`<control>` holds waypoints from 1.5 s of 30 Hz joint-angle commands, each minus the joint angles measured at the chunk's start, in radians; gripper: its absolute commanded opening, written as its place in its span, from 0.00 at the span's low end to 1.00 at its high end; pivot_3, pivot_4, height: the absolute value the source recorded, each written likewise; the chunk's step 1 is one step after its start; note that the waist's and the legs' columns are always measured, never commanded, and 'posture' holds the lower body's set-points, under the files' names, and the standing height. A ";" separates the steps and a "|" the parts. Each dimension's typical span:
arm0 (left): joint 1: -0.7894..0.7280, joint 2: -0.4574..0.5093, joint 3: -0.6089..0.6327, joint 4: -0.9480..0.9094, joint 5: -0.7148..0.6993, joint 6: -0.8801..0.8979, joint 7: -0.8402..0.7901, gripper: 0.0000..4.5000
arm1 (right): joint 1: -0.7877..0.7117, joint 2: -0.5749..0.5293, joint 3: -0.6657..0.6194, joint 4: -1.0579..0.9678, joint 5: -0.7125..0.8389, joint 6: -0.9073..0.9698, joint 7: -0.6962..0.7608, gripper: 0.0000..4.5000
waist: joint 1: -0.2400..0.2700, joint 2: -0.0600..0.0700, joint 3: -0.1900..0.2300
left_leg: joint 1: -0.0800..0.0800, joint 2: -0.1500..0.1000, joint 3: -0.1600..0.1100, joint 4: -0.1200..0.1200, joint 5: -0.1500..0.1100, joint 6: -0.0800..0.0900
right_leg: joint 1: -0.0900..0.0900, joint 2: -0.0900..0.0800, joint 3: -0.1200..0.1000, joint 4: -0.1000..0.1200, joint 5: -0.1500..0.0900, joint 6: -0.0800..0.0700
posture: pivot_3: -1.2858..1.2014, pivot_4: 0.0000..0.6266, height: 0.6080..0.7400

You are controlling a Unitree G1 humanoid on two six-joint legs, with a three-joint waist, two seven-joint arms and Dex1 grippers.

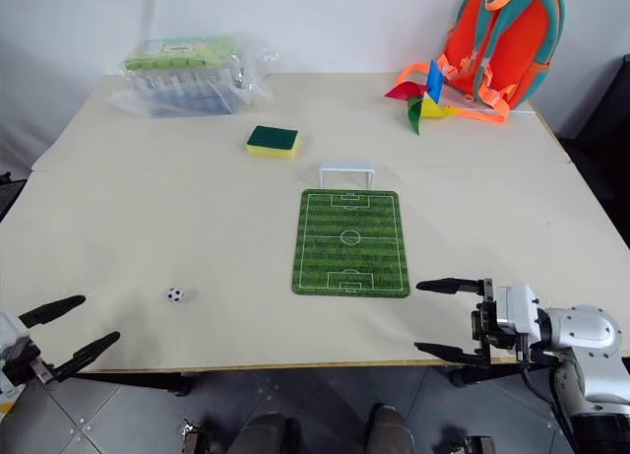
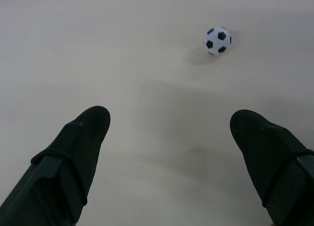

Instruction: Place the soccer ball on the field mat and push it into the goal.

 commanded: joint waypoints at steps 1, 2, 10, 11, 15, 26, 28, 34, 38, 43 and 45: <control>0.015 -0.007 0.018 -0.021 -0.028 0.007 0.005 1.00 | 0.004 0.042 -0.015 -0.020 0.074 -0.035 0.064 1.00 | -0.002 0.000 0.000 | 0.000 0.000 0.000 0.000 0.000 0.000 | 0.000 0.000 0.000 0.000 0.000 0.000 | 0.52 0.24 1.00; 0.018 -0.007 0.027 -0.012 -0.042 0.032 0.006 1.00 | 0.008 0.067 -0.020 -0.056 0.137 0.009 0.047 1.00 | -0.002 0.000 0.000 | 0.000 0.000 0.000 0.000 0.000 0.000 | 0.000 0.000 0.000 0.000 0.000 0.000 | 0.52 0.24 1.00; 0.015 0.007 0.065 0.147 -0.094 -0.011 -0.098 1.00 | 0.069 0.145 -0.001 -0.266 0.275 0.163 -0.007 1.00 | 0.001 -0.002 -0.001 | 0.001 0.001 0.001 0.001 -0.001 0.000 | 0.000 0.001 0.001 0.001 0.000 0.000 | 0.52 0.24 1.00; 0.017 0.005 0.063 0.137 -0.103 -0.001 -0.108 1.00 | 0.073 0.152 -0.004 -0.273 0.277 0.161 -0.004 1.00 | 0.004 -0.002 -0.001 | 0.001 0.001 0.001 0.001 -0.001 0.000 | 0.000 0.001 0.001 0.001 0.000 0.000 | 0.52 0.24 1.00; 0.002 -0.028 0.003 -0.026 -0.165 0.101 -0.100 1.00 | 0.079 0.161 -0.012 -0.245 0.243 0.126 0.033 1.00 | 0.010 -0.003 -0.002 | 0.001 0.001 0.001 0.002 -0.001 0.000 | 0.000 0.000 0.001 0.002 0.000 0.000 | 0.52 0.24 1.00; -0.217 -0.078 -0.247 -0.074 -0.052 0.206 0.023 1.00 | 0.038 0.149 -0.010 -0.116 0.203 0.080 0.075 1.00 | 0.015 -0.003 -0.002 | 0.002 0.001 0.002 0.003 -0.001 0.000 | 0.000 0.001 0.002 0.003 0.000 0.000 | 0.52 0.24 1.00; -0.234 -0.082 -0.268 -0.060 -0.043 0.213 0.032 1.00 | 0.034 0.154 -0.009 -0.117 0.196 0.074 0.065 1.00 | 0.011 -0.003 -0.002 | 0.002 0.001 0.002 0.002 -0.001 0.000 | 0.000 0.001 0.002 0.003 0.000 0.000 | 0.52 0.24 1.00; -0.282 -0.103 -0.315 0.007 0.002 0.193 0.066 0.91 | 0.023 0.161 -0.001 -0.144 0.187 0.084 0.025 1.00 | 0.013 -0.003 -0.002 | 0.002 0.001 0.002 0.003 -0.001 0.000 | 0.000 0.001 0.002 0.003 0.000 0.000 | 0.52 0.24 1.00; -0.314 -0.128 -0.336 0.031 0.016 0.183 0.087 0.68 | 0.033 0.162 -0.003 -0.158 0.176 0.093 -0.003 1.00 | 0.021 -0.003 -0.002 | 0.002 0.001 0.002 0.003 -0.001 0.000 | 0.000 0.001 0.002 0.003 0.000 0.000 | 0.52 0.24 1.00; -0.319 -0.127 -0.356 0.034 0.039 0.177 0.096 0.37 | 0.049 0.164 -0.009 -0.173 0.170 0.097 -0.027 1.00 | 0.027 -0.002 -0.003 | 0.002 0.001 0.002 0.003 -0.001 0.000 | 0.000 0.001 0.002 0.003 0.000 0.000 | 0.52 0.24 1.00; -0.328 -0.123 -0.358 -0.004 0.020 0.181 0.083 0.24 | 0.054 0.164 -0.017 -0.172 0.164 0.091 -0.038 1.00 | 0.026 -0.002 -0.003 | 0.002 0.001 0.002 0.003 -0.001 0.000 | 0.000 0.001 0.002 0.003 0.000 0.000 | 0.52 0.24 1.00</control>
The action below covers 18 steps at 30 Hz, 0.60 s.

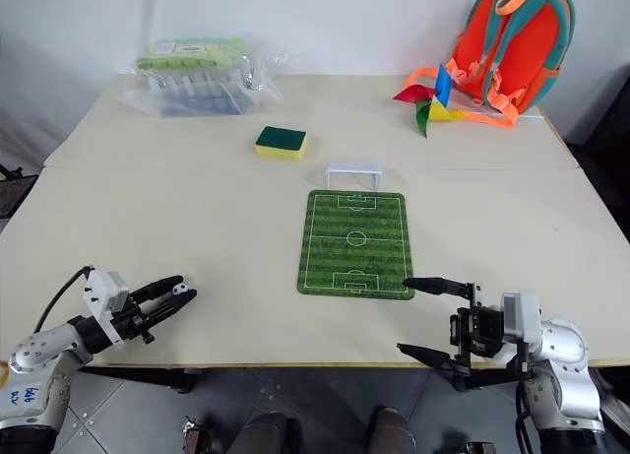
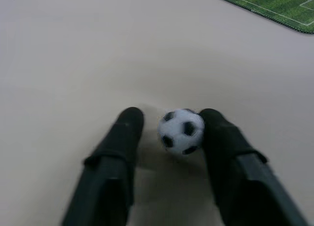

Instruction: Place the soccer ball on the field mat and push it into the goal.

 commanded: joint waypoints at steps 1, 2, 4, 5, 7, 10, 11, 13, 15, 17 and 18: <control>-0.008 0.006 -0.030 -0.069 -0.021 0.014 -0.037 0.24 | 0.013 0.001 -0.026 -0.031 -0.002 -0.011 -0.014 1.00 | 0.000 0.000 0.000 | 0.000 0.000 0.000 0.000 0.000 0.000 | 0.000 0.000 0.000 0.000 0.000 0.000 | 0.52 0.24 1.00; -0.020 0.014 -0.037 -0.103 -0.039 0.031 -0.051 0.24 | 0.018 -0.002 -0.036 -0.025 -0.004 -0.018 -0.013 1.00 | 0.001 0.000 0.000 | 0.000 0.000 0.000 0.000 0.000 0.000 | 0.000 0.000 0.000 0.000 0.000 0.000 | 0.52 0.24 1.00; -0.063 0.032 -0.063 -0.161 -0.058 0.072 -0.073 0.24 | 0.026 -0.017 -0.059 -0.009 -0.006 -0.027 -0.006 1.00 | 0.003 0.000 0.000 | -0.001 0.000 0.000 0.000 0.000 0.000 | 0.000 0.000 0.000 0.000 0.000 0.000 | 0.52 0.24 1.00; -0.103 0.049 -0.103 -0.198 -0.057 0.105 -0.100 0.24 | 0.030 -0.032 -0.080 0.005 -0.007 -0.033 -0.001 1.00 | 0.006 0.000 0.000 | -0.001 0.000 0.000 0.001 0.000 0.000 | 0.000 0.000 0.000 0.000 0.000 0.000 | 0.52 0.24 1.00; -0.205 0.061 -0.184 -0.256 -0.062 0.189 -0.132 0.24 | 0.032 -0.061 -0.119 0.036 -0.011 -0.039 0.005 1.00 | 0.008 0.000 0.000 | -0.001 0.000 -0.001 0.001 0.000 0.000 | 0.000 0.000 0.000 0.000 0.000 0.000 | 0.52 0.24 1.00; -0.392 0.032 -0.329 -0.289 -0.018 0.305 -0.134 0.24 | 0.030 -0.104 -0.176 0.094 -0.018 -0.054 0.014 1.00 | 0.007 0.000 0.000 | -0.001 -0.001 0.000 0.002 0.001 0.001 | 0.001 0.000 0.001 0.000 0.001 0.001 | 0.52 0.24 1.00; -0.439 0.018 -0.369 -0.288 -0.002 0.330 -0.131 0.24 | 0.028 -0.114 -0.191 0.109 -0.021 -0.060 0.016 1.00 | 0.005 0.000 0.000 | -0.001 -0.001 0.000 0.002 0.001 0.001 | 0.001 0.000 0.001 0.000 0.001 0.002 | 0.52 0.24 1.00; -0.529 -0.034 -0.448 -0.254 0.031 0.374 -0.116 0.24 | 0.028 -0.129 -0.213 0.125 -0.022 -0.059 0.011 1.00 | 0.000 0.000 -0.001 | 0.000 -0.001 0.000 0.002 0.001 0.001 | 0.001 0.000 0.001 0.000 0.001 0.002 | 0.52 0.24 1.00; -0.605 -0.131 -0.530 -0.174 0.081 0.372 -0.086 0.24 | 0.037 -0.141 -0.231 0.121 -0.019 -0.053 0.006 1.00 | -0.003 0.001 -0.001 | 0.000 -0.001 0.001 0.002 0.001 0.001 | 0.001 0.000 0.001 0.000 0.001 0.002 | 0.52 0.24 1.00; -0.636 -0.199 -0.586 -0.104 0.131 0.337 -0.074 0.24 | 0.052 -0.141 -0.242 0.099 -0.015 -0.046 0.000 1.00 | -0.003 0.001 -0.001 | -0.001 -0.001 0.001 0.002 0.001 0.001 | 0.001 0.000 0.001 0.000 0.001 0.002 | 0.52 0.24 1.00; -0.645 -0.257 -0.629 -0.026 0.174 0.288 -0.055 0.24 | 0.067 -0.137 -0.248 0.070 -0.013 -0.040 -0.015 1.00 | -0.003 0.001 -0.001 | -0.001 -0.001 0.001 0.002 0.001 0.001 | 0.001 0.000 0.001 -0.001 0.001 0.002 | 0.52 0.24 1.00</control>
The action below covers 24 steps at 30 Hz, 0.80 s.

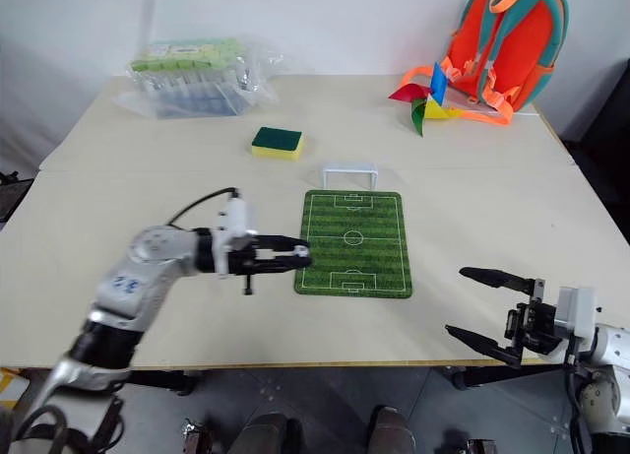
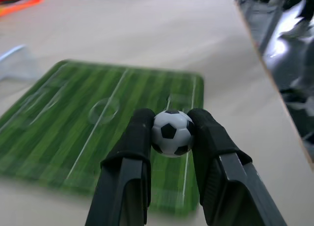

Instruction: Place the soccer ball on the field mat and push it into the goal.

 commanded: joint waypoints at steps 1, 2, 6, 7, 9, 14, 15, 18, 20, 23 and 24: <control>-0.021 -0.112 -0.104 0.167 0.108 -0.106 0.042 0.24 | 0.037 -0.009 -0.042 -0.084 0.018 0.012 -0.032 1.00 | 0.003 0.000 0.000 | 0.000 0.000 0.000 0.000 0.000 0.000 | 0.000 0.000 0.000 0.000 0.000 0.000 | 0.52 0.24 1.00; -0.026 -0.151 -0.119 0.214 0.125 -0.128 0.054 0.24 | 0.049 -0.005 -0.044 -0.106 0.018 0.015 -0.045 1.00 | 0.005 0.000 0.000 | 0.000 0.000 0.000 0.000 0.000 0.000 | 0.000 0.000 0.000 0.000 0.000 0.000 | 0.52 0.24 1.00; -0.052 -0.229 -0.138 0.321 0.179 -0.215 0.077 0.24 | 0.081 0.008 -0.040 -0.168 0.014 0.028 -0.091 1.00 | 0.005 0.000 0.000 | -0.001 0.000 0.000 0.000 0.000 0.000 | -0.001 0.000 0.000 -0.001 0.000 0.000 | 0.52 0.24 1.00; -0.058 -0.248 -0.141 0.344 0.189 -0.228 0.084 0.24 | 0.088 0.012 -0.037 -0.179 0.011 0.029 -0.102 1.00 | 0.006 0.000 0.000 | -0.001 0.000 0.000 0.000 0.000 0.000 | 0.000 0.000 0.000 -0.001 0.000 0.000 | 0.52 0.24 1.00; -0.068 -0.275 -0.143 0.383 0.212 -0.254 0.104 0.24 | 0.098 0.017 -0.030 -0.195 0.006 0.031 -0.119 1.00 | 0.006 0.000 0.000 | -0.001 0.000 0.000 0.001 0.000 0.000 | 0.000 0.000 0.000 -0.001 0.000 0.000 | 0.52 0.24 1.00; -0.078 -0.301 -0.132 0.425 0.241 -0.293 0.117 0.24 | 0.121 0.021 -0.019 -0.216 -0.001 0.040 -0.144 1.00 | 0.009 0.000 0.000 | -0.001 0.000 0.000 0.001 0.000 0.001 | 0.000 0.000 0.000 -0.001 0.000 0.001 | 0.52 0.24 1.00; -0.077 -0.301 -0.131 0.424 0.244 -0.293 0.116 0.24 | 0.129 0.021 -0.019 -0.216 -0.002 0.040 -0.143 1.00 | 0.010 0.000 0.000 | -0.001 0.000 0.000 0.001 0.000 0.001 | 0.000 0.000 0.000 -0.001 0.000 0.001 | 0.52 0.24 1.00; -0.066 -0.295 -0.131 0.406 0.247 -0.285 0.104 0.24 | 0.142 0.015 -0.024 -0.211 -0.004 0.037 -0.138 1.00 | 0.010 0.000 0.000 | -0.001 0.000 0.000 0.001 0.000 0.001 | 0.000 0.000 0.000 -0.001 0.000 0.001 | 0.52 0.24 1.00; -0.053 -0.281 -0.134 0.381 0.253 -0.281 0.094 0.24 | 0.150 0.008 -0.033 -0.202 -0.004 0.037 -0.135 1.00 | 0.009 0.000 0.000 | -0.001 0.000 0.000 0.001 0.000 0.001 | 0.000 0.000 0.000 -0.001 0.000 0.001 | 0.52 0.24 1.00; -0.045 -0.262 -0.130 0.350 0.262 -0.261 0.099 0.24 | 0.160 0.000 -0.045 -0.190 -0.001 0.040 -0.129 1.00 | 0.007 0.000 0.000 | -0.001 0.000 0.000 0.001 0.000 0.001 | 0.000 0.000 0.000 -0.001 0.000 0.001 | 0.52 0.24 1.00; -0.044 -0.259 -0.127 0.339 0.260 -0.251 0.098 0.24 | 0.161 -0.002 -0.047 -0.186 -0.002 0.040 -0.127 1.00 | 0.007 0.000 0.000 | -0.001 0.000 0.000 0.001 0.000 0.001 | 0.000 0.000 0.000 0.000 0.000 0.001 | 0.52 0.24 1.00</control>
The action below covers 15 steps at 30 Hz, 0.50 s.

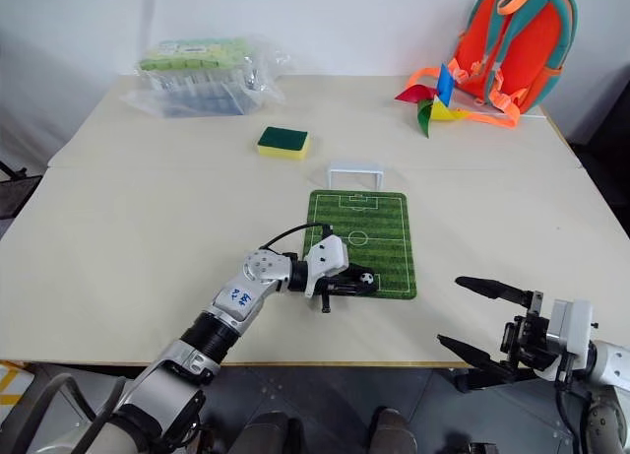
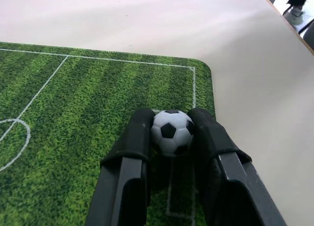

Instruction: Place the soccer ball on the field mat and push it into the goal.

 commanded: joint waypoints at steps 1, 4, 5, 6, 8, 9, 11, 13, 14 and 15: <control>0.017 0.018 0.006 -0.067 0.009 0.028 -0.003 0.24 | 0.010 -0.016 -0.043 0.006 0.011 -0.002 0.009 1.00 | 0.000 0.000 0.000 | 0.000 0.000 0.000 0.000 0.000 0.000 | 0.000 0.000 0.000 0.000 0.000 0.000 | 0.52 0.24 1.00; 0.023 0.035 0.000 -0.098 0.023 0.044 0.000 0.24 | 0.009 -0.016 -0.043 0.015 0.009 -0.005 0.011 1.00 | 0.000 0.000 0.000 | 0.000 0.000 0.000 0.000 0.000 0.000 | 0.000 0.000 0.000 0.000 0.000 0.000 | 0.52 0.24 1.00; 0.025 0.037 -0.001 -0.105 0.025 0.048 0.002 0.24 | 0.008 -0.015 -0.042 0.017 0.008 -0.005 0.011 1.00 | 0.000 0.000 0.000 | 0.000 0.000 0.000 0.000 0.000 0.000 | 0.000 0.000 0.000 0.000 0.000 0.000 | 0.52 0.24 1.00; 0.028 0.039 -0.002 -0.110 0.027 0.054 0.002 0.24 | 0.007 -0.014 -0.040 0.019 0.007 -0.006 0.011 1.00 | 0.000 0.000 0.000 | 0.000 0.000 0.000 0.000 0.000 0.000 | 0.000 0.000 0.000 0.000 0.000 0.000 | 0.52 0.24 1.00; 0.032 0.044 -0.009 -0.119 0.031 0.061 -0.003 0.24 | 0.004 -0.011 -0.035 0.023 0.004 -0.007 0.011 1.00 | 0.000 0.000 0.000 | 0.000 0.000 0.000 0.000 0.000 0.000 | 0.000 0.000 0.000 0.000 0.000 0.000 | 0.52 0.24 1.00; 0.035 0.045 -0.009 -0.124 0.032 0.070 0.000 0.24 | 0.002 -0.009 -0.032 0.024 0.002 -0.007 0.009 1.00 | 0.000 0.000 0.000 | 0.000 0.000 0.000 0.000 0.000 0.000 | 0.000 0.000 0.000 0.000 0.000 0.000 | 0.52 0.24 1.00; 0.039 0.045 -0.009 -0.138 0.033 0.084 0.003 0.30 | -0.001 -0.007 -0.029 0.026 0.001 -0.007 0.008 1.00 | 0.000 0.000 0.000 | 0.000 0.000 0.000 0.000 0.000 0.000 | 0.000 0.000 0.000 0.000 0.000 0.000 | 0.52 0.24 1.00; 0.042 0.042 -0.002 -0.151 0.030 0.082 0.011 0.42 | -0.002 -0.005 -0.028 0.028 0.001 -0.007 0.009 1.00 | 0.000 0.000 0.000 | 0.000 0.000 0.000 0.000 0.000 0.000 | 0.000 0.000 0.000 0.000 0.000 0.000 | 0.52 0.24 1.00; 0.042 0.045 -0.001 -0.159 0.029 0.079 0.006 0.48 | -0.002 -0.005 -0.027 0.030 0.001 -0.007 0.011 1.00 | 0.000 0.000 0.000 | 0.000 0.000 0.000 0.000 0.000 0.000 | 0.000 0.000 0.000 0.000 0.000 0.000 | 0.52 0.24 1.00; 0.042 0.050 0.000 -0.164 0.028 0.068 0.002 0.56 | -0.003 -0.005 -0.026 0.031 0.001 -0.006 0.012 1.00 | 0.000 0.000 0.000 | 0.000 0.000 0.000 0.000 0.000 0.000 | 0.000 0.000 0.000 0.000 0.000 0.000 | 0.52 0.24 1.00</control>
